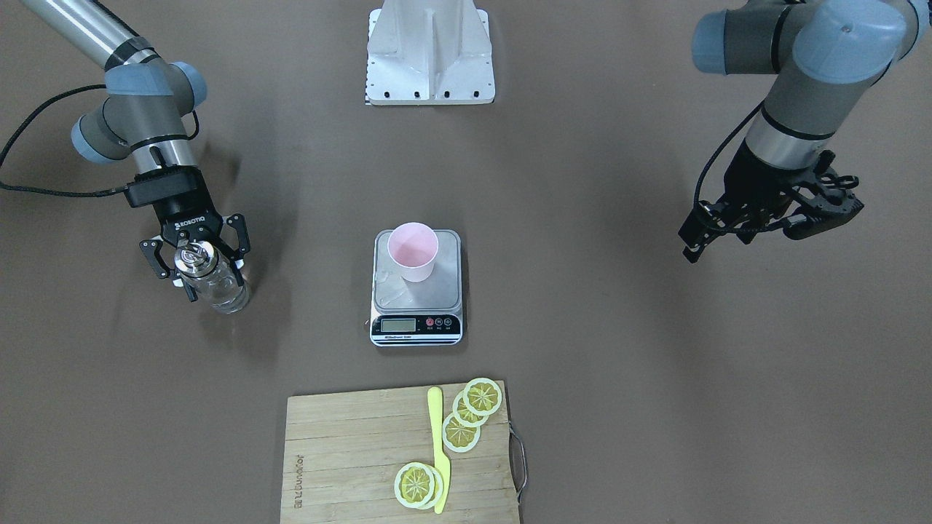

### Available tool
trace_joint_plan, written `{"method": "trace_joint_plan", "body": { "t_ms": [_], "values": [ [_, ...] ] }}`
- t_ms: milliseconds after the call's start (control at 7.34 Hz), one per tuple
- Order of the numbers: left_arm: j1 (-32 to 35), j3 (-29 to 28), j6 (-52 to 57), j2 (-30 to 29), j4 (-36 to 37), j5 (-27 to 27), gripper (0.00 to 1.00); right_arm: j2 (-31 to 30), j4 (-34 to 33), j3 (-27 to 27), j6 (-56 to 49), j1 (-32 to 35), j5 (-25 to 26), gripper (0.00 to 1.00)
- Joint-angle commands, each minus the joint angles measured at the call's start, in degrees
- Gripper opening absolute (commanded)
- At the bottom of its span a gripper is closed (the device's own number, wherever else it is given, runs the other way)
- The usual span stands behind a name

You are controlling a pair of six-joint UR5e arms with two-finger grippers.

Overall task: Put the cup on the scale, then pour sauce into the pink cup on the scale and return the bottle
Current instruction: 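Grasp the sauce bottle with the right gripper and lift it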

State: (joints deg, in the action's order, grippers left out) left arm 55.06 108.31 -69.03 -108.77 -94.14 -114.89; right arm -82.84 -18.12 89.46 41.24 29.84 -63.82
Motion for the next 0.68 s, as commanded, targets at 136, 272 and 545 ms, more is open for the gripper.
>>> {"method": "trace_joint_plan", "body": {
  "t_ms": [136,272,545],
  "values": [
    [0.0,-0.3,0.0,-0.1,0.0,-0.1,0.99,2.0,-3.2,2.2,-3.3,7.7,-10.8,0.22],
    [0.0,-0.5,0.0,-0.1,0.0,-0.1,0.99,5.3,-9.4,2.7,-9.0,9.7,-16.3,0.18],
    [-0.1,-0.7,-0.1,-0.1,0.0,-0.1,0.99,10.4,-28.1,9.9,-13.0,10.7,-19.4,0.14]
  ]
}}
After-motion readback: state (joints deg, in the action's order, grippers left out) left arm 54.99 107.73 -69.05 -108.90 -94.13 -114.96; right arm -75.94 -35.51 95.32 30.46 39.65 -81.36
